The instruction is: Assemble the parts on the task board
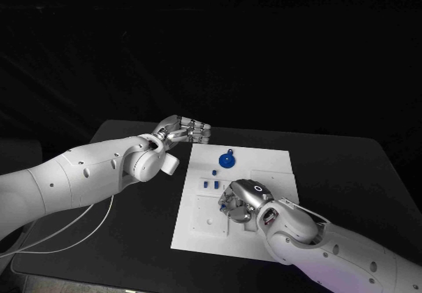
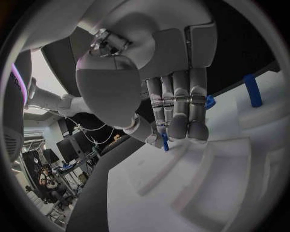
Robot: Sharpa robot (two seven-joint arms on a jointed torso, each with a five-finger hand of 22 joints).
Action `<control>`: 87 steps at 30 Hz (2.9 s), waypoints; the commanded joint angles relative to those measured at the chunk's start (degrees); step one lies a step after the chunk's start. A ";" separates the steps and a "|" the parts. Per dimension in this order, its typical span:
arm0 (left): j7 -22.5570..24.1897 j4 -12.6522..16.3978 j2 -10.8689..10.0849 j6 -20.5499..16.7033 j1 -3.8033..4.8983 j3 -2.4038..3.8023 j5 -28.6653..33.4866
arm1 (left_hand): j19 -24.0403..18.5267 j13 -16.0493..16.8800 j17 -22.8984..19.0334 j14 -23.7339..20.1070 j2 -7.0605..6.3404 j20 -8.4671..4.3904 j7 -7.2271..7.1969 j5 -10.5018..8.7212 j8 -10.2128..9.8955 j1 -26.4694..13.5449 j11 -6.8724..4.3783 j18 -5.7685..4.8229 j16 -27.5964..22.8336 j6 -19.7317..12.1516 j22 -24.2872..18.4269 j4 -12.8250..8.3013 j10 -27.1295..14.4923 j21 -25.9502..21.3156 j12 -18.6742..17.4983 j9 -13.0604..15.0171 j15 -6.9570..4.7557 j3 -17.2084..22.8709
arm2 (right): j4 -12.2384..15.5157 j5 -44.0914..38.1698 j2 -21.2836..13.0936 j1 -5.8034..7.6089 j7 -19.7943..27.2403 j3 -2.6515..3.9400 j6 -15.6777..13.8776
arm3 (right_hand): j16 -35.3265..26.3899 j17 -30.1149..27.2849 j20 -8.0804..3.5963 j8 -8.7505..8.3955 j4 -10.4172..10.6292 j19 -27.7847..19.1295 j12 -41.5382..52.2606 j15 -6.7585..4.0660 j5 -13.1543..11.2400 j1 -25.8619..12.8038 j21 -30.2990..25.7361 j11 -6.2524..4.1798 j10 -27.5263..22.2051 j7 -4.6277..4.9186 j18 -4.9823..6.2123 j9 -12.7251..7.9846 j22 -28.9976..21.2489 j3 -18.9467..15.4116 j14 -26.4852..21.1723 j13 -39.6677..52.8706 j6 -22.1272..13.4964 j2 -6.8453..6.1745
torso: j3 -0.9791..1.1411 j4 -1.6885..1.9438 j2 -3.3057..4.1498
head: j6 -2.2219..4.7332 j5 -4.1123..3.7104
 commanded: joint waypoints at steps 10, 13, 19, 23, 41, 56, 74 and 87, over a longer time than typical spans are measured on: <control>0.08 -0.21 0.19 1.02 0.05 0.05 -0.14 | 0.32 -0.04 -0.05 -0.36 0.30 0.14 0.08 -0.25 0.17 0.20 0.17 -0.83 -0.21 0.18 -0.05 0.06 -0.20 0.36 0.16 -0.01 0.03 -0.38 | 0.11 -0.91 0.02 -0.18 -0.38 -0.38 0.58 | -0.11 0.09 -0.13 0.21 -0.09 2.59 0.19 -0.08 -0.45 -0.17 0.29 -0.01 0.35 -0.07 1.30 0.07 0.76 0.39 0.45 0.06 0.37 0.08 | 0.00 0.04 0.03 | -0.32 0.00; 0.05 -0.30 0.20 1.05 0.05 0.05 -0.07 | 0.32 -0.04 -0.05 -0.36 0.30 0.14 0.08 -0.25 0.17 0.20 0.17 -0.83 -0.21 0.18 -0.05 0.06 -0.20 0.36 0.16 -0.01 0.03 -0.38 | 0.08 -0.90 0.00 -0.18 -0.46 -0.42 0.64 | -0.11 0.09 -0.13 0.21 -0.09 2.59 0.19 -0.08 -0.45 -0.17 0.29 -0.01 0.35 -0.07 1.30 0.07 0.76 0.39 0.45 0.06 0.37 0.08 | 0.02 0.02 0.00 | -0.33 -0.03; 0.01 -0.38 0.22 1.09 0.05 0.05 0.03 | 0.40 -0.04 -0.06 -0.50 0.35 0.20 0.10 -0.25 0.19 0.38 0.21 -0.80 -0.22 0.10 -0.69 0.12 -0.31 0.36 0.17 0.00 0.09 -0.67 | -0.07 -1.27 0.13 -0.18 -1.02 -0.55 1.38 | -0.13 0.08 -0.12 0.20 -0.09 2.56 0.17 -0.07 -0.52 -0.18 0.09 0.02 0.28 -0.06 1.33 0.06 0.70 0.42 0.44 0.06 0.33 0.10 | 0.01 -0.03 0.04 | -0.32 -0.11; -0.03 -0.39 0.29 1.15 0.05 0.05 0.06 | 0.40 -0.04 -0.06 -0.50 0.35 0.20 0.10 -0.25 0.19 0.38 0.21 -0.80 -0.22 0.10 -0.69 0.12 -0.31 0.36 0.17 0.00 0.09 -0.67 | -0.20 -1.83 0.26 -0.17 -1.35 -0.96 1.92 | -0.19 0.05 -0.09 0.20 -0.07 2.49 0.18 -0.05 -0.63 -0.19 -0.28 0.05 0.17 -0.02 1.34 0.05 0.60 0.38 0.38 0.05 0.24 0.11 | -0.03 0.00 0.03 | -0.36 -0.10; -0.42 -0.50 0.44 1.56 0.05 0.04 0.65 | 0.49 -0.04 -0.05 -0.49 0.40 0.20 0.08 -0.36 0.22 0.45 0.20 -0.77 -0.20 0.16 -1.07 0.11 -0.32 0.40 0.18 0.00 0.08 -0.79 | -0.62 -1.97 1.14 -0.11 -2.37 -1.86 4.54 | -0.24 -0.10 0.65 0.10 3.46 2.32 0.12 0.86 1.87 -1.69 -3.12 1.36 -4.62 0.94 1.64 -0.44 -0.51 -3.02 -0.21 -0.07 -4.57 -1.79 | 0.03 0.02 0.05 | -0.34 -0.08; -0.90 -0.55 0.34 2.05 0.05 0.04 0.70 | 0.47 -0.04 -0.05 -0.68 0.42 0.28 0.07 -0.51 0.21 0.38 0.26 -0.81 -0.21 0.17 -1.49 0.26 -0.47 0.37 0.19 0.00 0.17 -1.06 | 0.62 0.69 0.30 -0.11 -1.14 -2.00 -0.44 | -0.18 -1.77 3.52 0.17 6.42 2.06 0.81 3.74 4.31 1.16 -11.68 5.53 -20.59 1.49 4.95 -0.55 -4.37 -11.06 -1.44 -0.17 -12.03 -5.60 | 0.11 0.04 0.07 | -0.21 -0.22; -1.13 -1.09 0.27 2.53 0.04 0.01 0.70 | 0.51 -0.04 -0.05 -0.72 0.37 0.32 0.03 -0.52 0.21 0.18 0.26 -0.81 -0.21 0.16 -1.67 0.45 -0.50 0.36 0.20 0.00 0.19 -1.28 | 7.68 3.36 -6.85 0.48 -1.17 3.97 -1.69 | 0.96 -3.43 2.87 0.10 8.26 2.34 1.73 2.75 2.72 3.23 -8.91 4.23 -15.62 1.49 4.44 -0.57 -4.63 -8.43 -1.13 -0.30 -12.35 -5.76 | 0.09 -0.17 0.01 | 0.49 -0.89; -1.02 -0.98 0.01 2.65 -0.13 -0.03 0.70 | 0.79 -0.04 -0.05 -0.71 0.55 0.30 0.00 -0.48 0.24 0.44 0.22 -0.78 -0.22 0.27 -2.77 0.57 -0.39 0.43 0.21 0.00 0.17 -1.59 | 5.95 6.21 -12.15 2.24 -3.18 9.80 10.12 | 0.15 -3.47 3.21 0.23 9.67 1.96 0.72 3.38 -0.65 1.75 -9.99 4.72 -17.07 0.04 4.26 -0.59 -5.97 -16.16 -1.12 -0.09 -14.79 -4.76 | 0.10 -0.14 0.07 | 0.96 -1.47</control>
